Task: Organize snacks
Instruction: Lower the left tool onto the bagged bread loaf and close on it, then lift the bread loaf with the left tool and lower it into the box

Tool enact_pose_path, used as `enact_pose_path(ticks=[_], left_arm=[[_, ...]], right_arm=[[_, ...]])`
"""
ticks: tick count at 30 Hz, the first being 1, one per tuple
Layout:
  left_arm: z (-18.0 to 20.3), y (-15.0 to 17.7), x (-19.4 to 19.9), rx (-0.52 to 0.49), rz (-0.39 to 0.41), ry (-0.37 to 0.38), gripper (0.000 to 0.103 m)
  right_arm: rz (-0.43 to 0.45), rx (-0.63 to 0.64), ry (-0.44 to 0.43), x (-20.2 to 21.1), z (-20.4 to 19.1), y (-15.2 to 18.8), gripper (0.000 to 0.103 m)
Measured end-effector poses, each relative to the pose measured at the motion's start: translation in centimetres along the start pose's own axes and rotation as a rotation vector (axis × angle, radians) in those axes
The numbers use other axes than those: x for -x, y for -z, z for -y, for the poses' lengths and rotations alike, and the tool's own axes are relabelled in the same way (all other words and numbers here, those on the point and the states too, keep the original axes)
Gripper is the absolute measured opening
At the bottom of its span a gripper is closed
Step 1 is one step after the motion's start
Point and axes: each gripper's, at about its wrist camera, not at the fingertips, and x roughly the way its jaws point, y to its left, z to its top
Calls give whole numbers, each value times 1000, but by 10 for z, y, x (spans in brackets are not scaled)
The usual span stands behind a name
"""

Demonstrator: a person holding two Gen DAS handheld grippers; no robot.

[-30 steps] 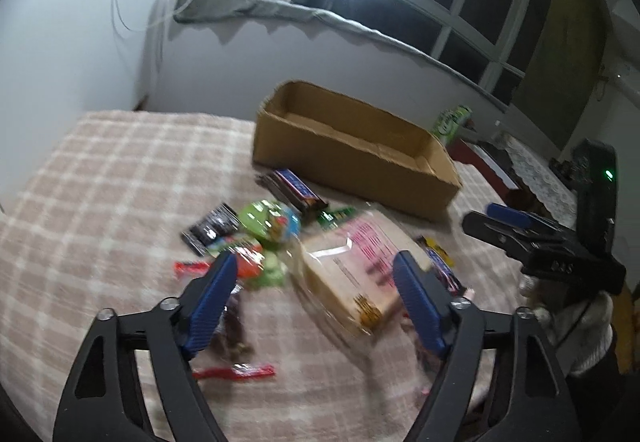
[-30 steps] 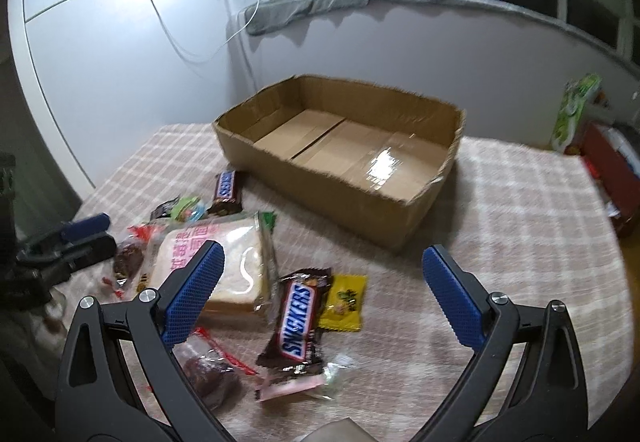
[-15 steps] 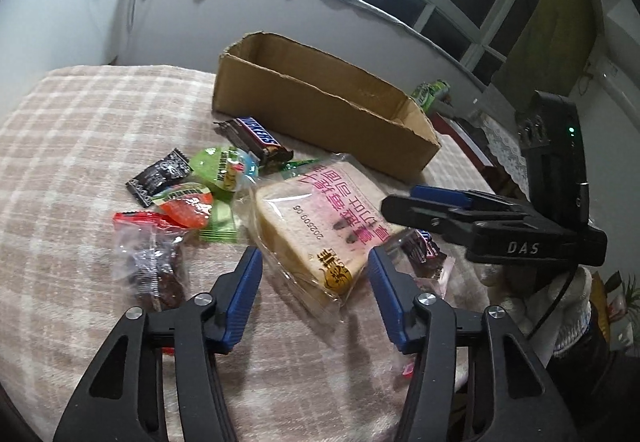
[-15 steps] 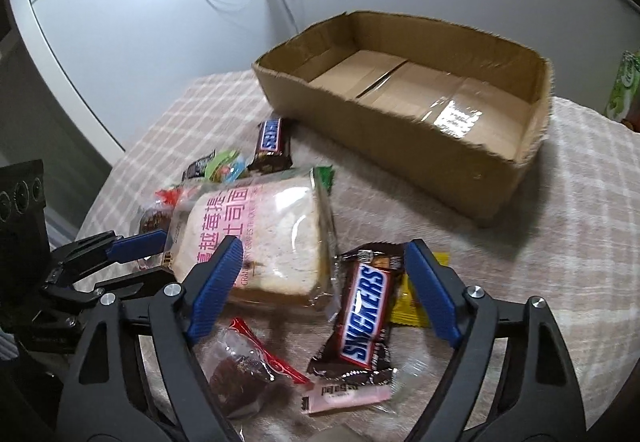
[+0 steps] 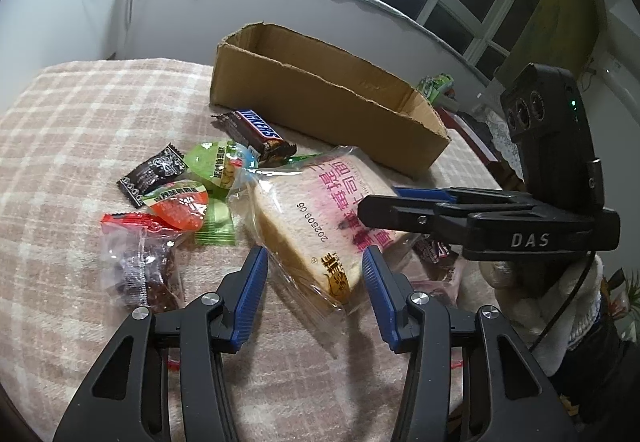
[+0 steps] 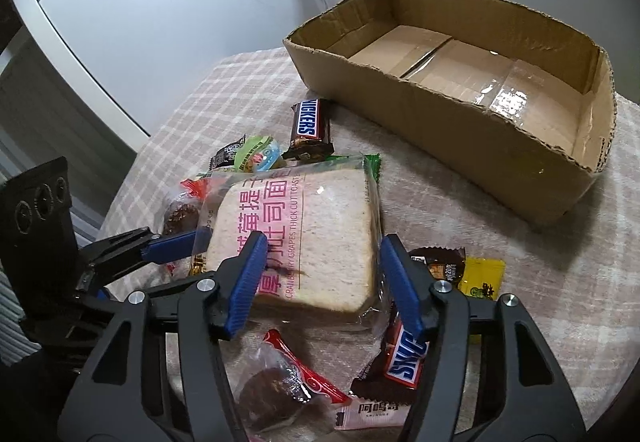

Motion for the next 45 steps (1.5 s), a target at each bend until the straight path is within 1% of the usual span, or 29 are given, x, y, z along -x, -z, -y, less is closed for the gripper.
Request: enact_pose_path(ticks=[5,10,18,23,26,31,35,40,45], left_arm=[[7,0,0,-32,11,-20,48],[11,-2,6,-50,42,-37,48],[18,-12,20,-64,92,-34,48],[26,-28,31,-82,139,-30,48],[33,-40,36,-103,161,-30,48],[44,-67,35,-152,185,-35,48],[49,-87,29,-177,196,-47,48],[50,-113,9,-188,181,-49,48],[48,-127,-13,-173,151,-37,46]], right_arm=[[0,5,-3,2,-3,2,61],[14,9,-6,7,-8,3,61],[82,27,17,26,-16,-4,60],[136,28,23,46,-19,-16,60],[173,39,46,58,-21,-26,61],[229,42,68,76,-17,-47,60],[250,42,79,82,-10,-63,60],[265,23,115,80,5,-87,61],[257,-8,126,71,27,-105,60]])
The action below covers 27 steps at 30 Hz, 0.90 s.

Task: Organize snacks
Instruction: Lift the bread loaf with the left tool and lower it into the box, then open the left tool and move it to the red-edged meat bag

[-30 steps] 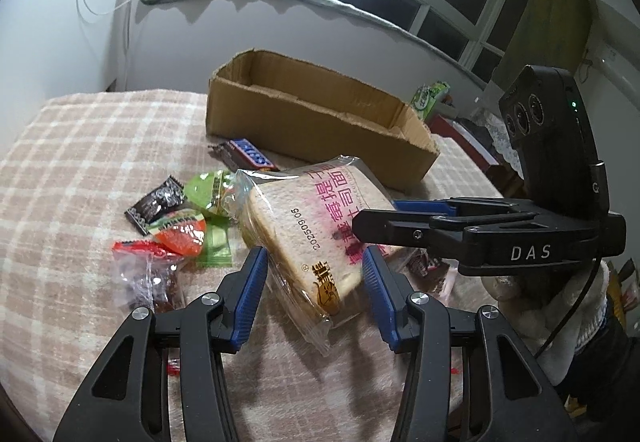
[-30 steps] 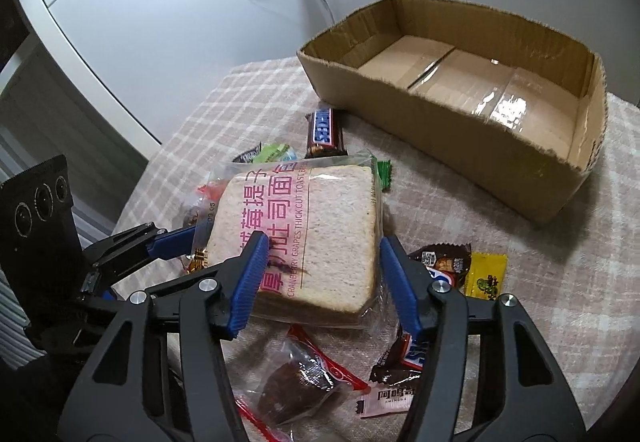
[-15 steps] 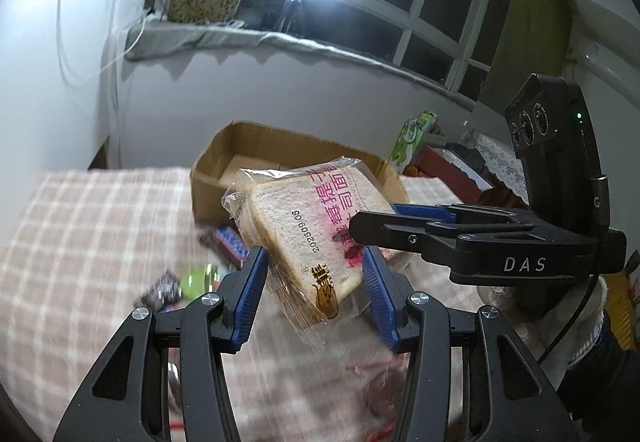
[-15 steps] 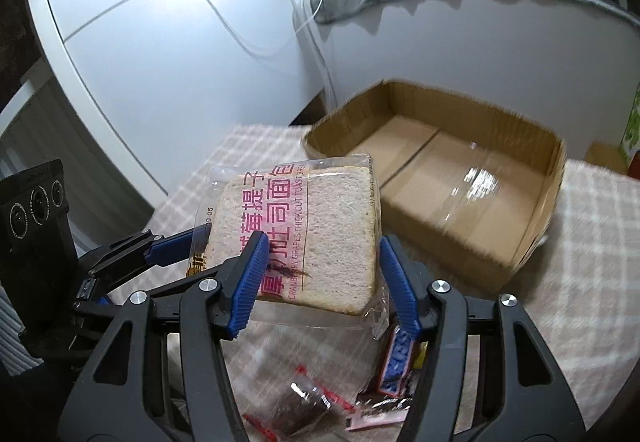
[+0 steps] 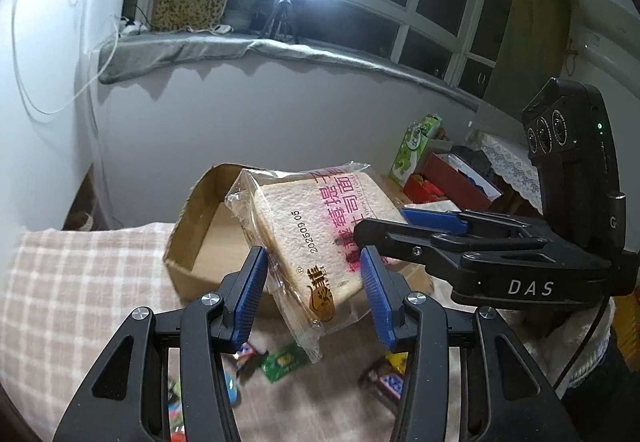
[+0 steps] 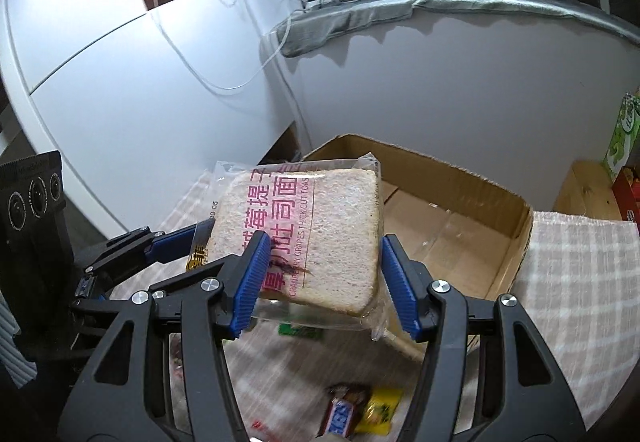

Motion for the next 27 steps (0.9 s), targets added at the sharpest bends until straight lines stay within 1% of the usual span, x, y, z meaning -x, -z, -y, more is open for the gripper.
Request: enact_pose_path(ticks=[4,8,11,15,18,20,27], left_arm=[[0,-1,-23,-9,-36,-7,46],[-2,1,-38,0,-71,0,46],[-3,2,-47,2,-90,-8,46],[-5,1,-52,14,-105,-17,47],[-7,0,-54,15,-117,-35,47],[-7,1,-55,11,-124,-46,47],[-5,-1,-52,2,-122,-38,47]], right_arm=[[-24,-41,12,-17,19,-6,61],[-38,-38,48,-28,27,-10,60],[-46,-44,54,-34,31,-11,60],[-71,-49,66,-43,34,-10,60],[-82,-49,92,-46,38,-7,61],[-77,-53,107,-45,41,-6,61],[-62,-44,127,-37,42,-7,61]])
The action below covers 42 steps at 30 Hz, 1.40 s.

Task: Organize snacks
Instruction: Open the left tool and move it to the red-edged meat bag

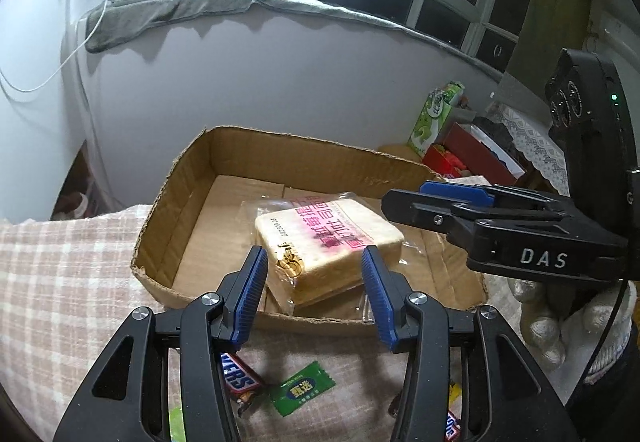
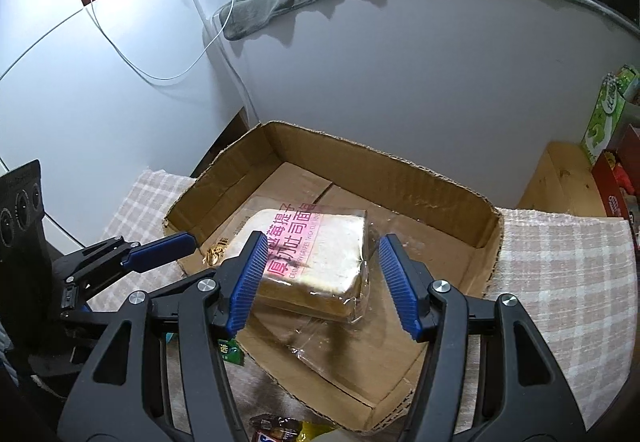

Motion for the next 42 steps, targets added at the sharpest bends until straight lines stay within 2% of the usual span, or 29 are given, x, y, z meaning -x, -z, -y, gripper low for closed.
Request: enact_pose_path(ticks=[7,14,20,27,34,38,42], left_arm=[[1,5,22,-9,25,3,47],[-3,30,55,14,42,33,47],[-5,67,69,42,1,74,49],[16,92,79,12,-36,141,51],[37,123,76,-28,-101,202,51],[47,130,71,-39,-137,242,51],[57,138,70,-76,-152,247,51]], right_arm=[[18,27,4,21,-3,11,61],[13,38,-32,47,-6,44,61],[-41,80,-79,56,-20,84,61],[-100,154,-97,57,-36,123,61],[-160,133,-118,46,-24,142,61],[-173,133,-136,43,-25,146,49],[-179,159,-149,41,-35,147,48]])
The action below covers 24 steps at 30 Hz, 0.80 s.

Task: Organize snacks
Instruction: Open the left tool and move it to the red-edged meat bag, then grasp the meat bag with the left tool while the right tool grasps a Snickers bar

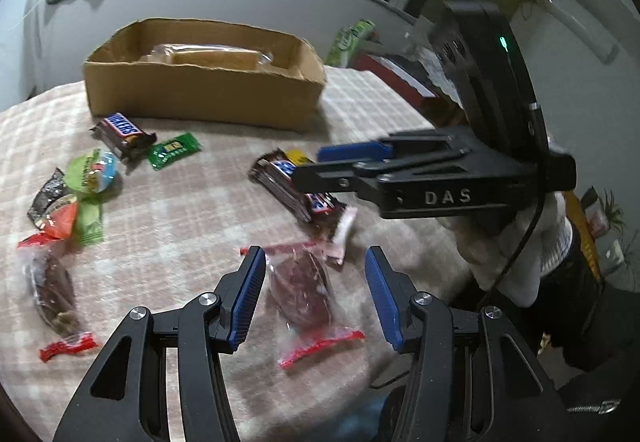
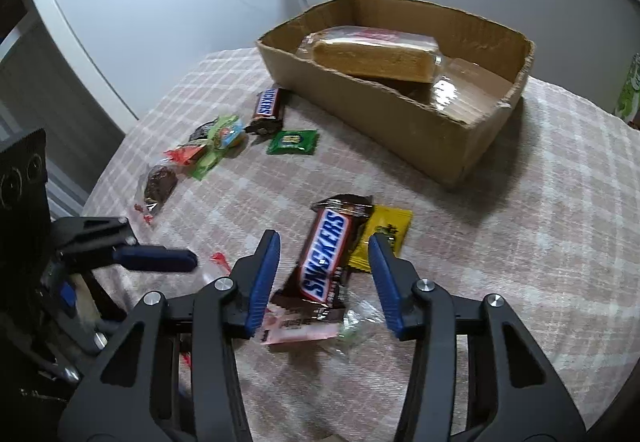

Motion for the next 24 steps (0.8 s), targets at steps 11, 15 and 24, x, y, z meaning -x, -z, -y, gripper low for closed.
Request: enact_pose_path(ticks=[11,15,24], left_arm=[[3,16,-15,-24,-53,-36,51],[5,16,-21,-39,-52,-40,51],[-6,14,-25,-18,-27,-41,32]], right_arm=[[-61,28,47,-26,-8,1,48],[-63,41,67,-29,-10,1,36],[-58,20,65,-28,-7,1,31]])
